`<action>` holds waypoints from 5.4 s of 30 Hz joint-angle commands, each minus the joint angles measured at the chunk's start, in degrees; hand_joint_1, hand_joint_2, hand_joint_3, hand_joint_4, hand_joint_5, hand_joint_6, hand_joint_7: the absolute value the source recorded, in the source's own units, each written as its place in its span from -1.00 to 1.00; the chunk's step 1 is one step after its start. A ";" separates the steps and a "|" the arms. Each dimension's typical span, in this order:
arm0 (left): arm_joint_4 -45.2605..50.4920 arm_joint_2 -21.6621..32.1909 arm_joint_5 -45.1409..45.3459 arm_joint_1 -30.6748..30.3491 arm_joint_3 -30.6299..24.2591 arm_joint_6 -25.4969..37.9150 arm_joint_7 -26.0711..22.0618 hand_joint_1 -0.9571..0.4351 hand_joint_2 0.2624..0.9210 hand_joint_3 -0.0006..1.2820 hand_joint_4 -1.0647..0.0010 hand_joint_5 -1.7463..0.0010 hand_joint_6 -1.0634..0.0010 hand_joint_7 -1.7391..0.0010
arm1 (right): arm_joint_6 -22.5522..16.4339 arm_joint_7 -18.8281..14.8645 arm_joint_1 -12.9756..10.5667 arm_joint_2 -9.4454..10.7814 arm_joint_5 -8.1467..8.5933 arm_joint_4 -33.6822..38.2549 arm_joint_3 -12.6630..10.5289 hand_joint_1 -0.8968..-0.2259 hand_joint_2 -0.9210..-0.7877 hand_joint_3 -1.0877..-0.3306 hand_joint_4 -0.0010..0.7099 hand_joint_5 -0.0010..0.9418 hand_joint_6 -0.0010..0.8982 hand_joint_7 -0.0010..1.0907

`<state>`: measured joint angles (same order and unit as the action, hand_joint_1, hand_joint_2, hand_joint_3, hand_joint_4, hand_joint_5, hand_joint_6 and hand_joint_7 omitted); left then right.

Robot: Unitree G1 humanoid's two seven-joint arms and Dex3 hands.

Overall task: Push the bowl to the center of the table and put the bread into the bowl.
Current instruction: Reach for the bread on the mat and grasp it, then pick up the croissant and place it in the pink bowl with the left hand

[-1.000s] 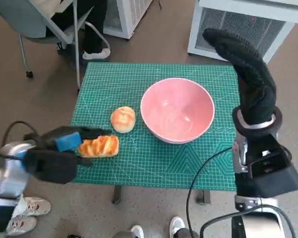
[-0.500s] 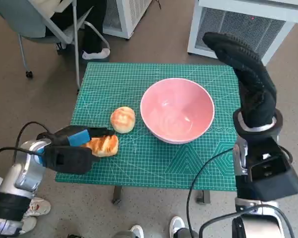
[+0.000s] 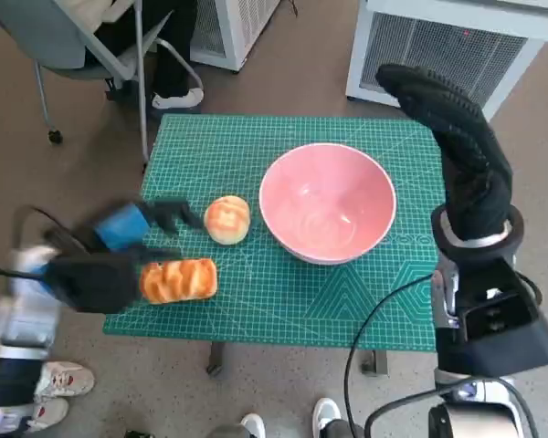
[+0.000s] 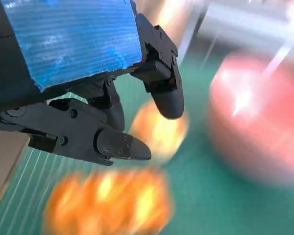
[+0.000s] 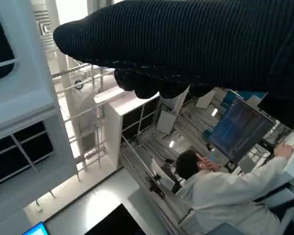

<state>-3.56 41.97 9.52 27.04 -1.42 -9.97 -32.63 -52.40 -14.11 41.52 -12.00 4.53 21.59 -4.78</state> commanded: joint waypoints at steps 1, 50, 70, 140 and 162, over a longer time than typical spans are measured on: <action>6.09 -2.98 -2.82 4.91 -2.88 2.72 4.08 0.38 1.00 -0.90 -0.37 -0.30 -0.12 -0.38 | 0.49 0.50 -1.16 -0.67 -0.45 -0.12 -0.40 0.01 -1.00 -0.13 -0.31 -1.00 -1.00 0.02; 6.12 5.03 -5.27 15.83 7.97 4.38 -23.29 -0.10 0.67 -0.91 0.76 0.77 0.80 0.49 | 3.30 3.82 -7.33 -2.85 -4.01 -7.99 -1.13 -0.03 -1.00 -0.15 -0.31 -1.00 -1.00 0.02; 13.82 14.31 -3.05 -4.54 1.94 8.02 -23.46 -0.22 0.63 -1.00 0.83 0.99 0.76 0.94 | 5.25 4.11 -7.53 -2.82 -4.13 -8.28 -0.77 0.03 -1.00 -0.18 -0.31 -1.00 -1.00 0.02; -0.01 -2.45 4.29 10.39 4.61 2.65 -2.49 0.38 0.76 -0.76 -0.52 -0.18 -0.20 -0.35 | 6.10 1.57 -6.63 -3.83 -0.51 -7.77 0.05 0.03 -1.00 -0.17 -0.31 -1.00 -1.00 0.02; -24.82 -21.30 15.78 33.11 18.18 -10.87 14.21 0.38 0.84 -0.90 -0.58 -0.06 -0.32 -0.34 | 5.06 1.94 -5.42 -3.69 -1.12 -6.63 -0.19 0.08 -1.00 -0.18 -0.31 -1.00 -1.00 0.04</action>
<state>-22.38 22.44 23.03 56.66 14.11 -19.73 -18.95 -47.25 -12.21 36.28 -15.54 4.21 14.24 -4.80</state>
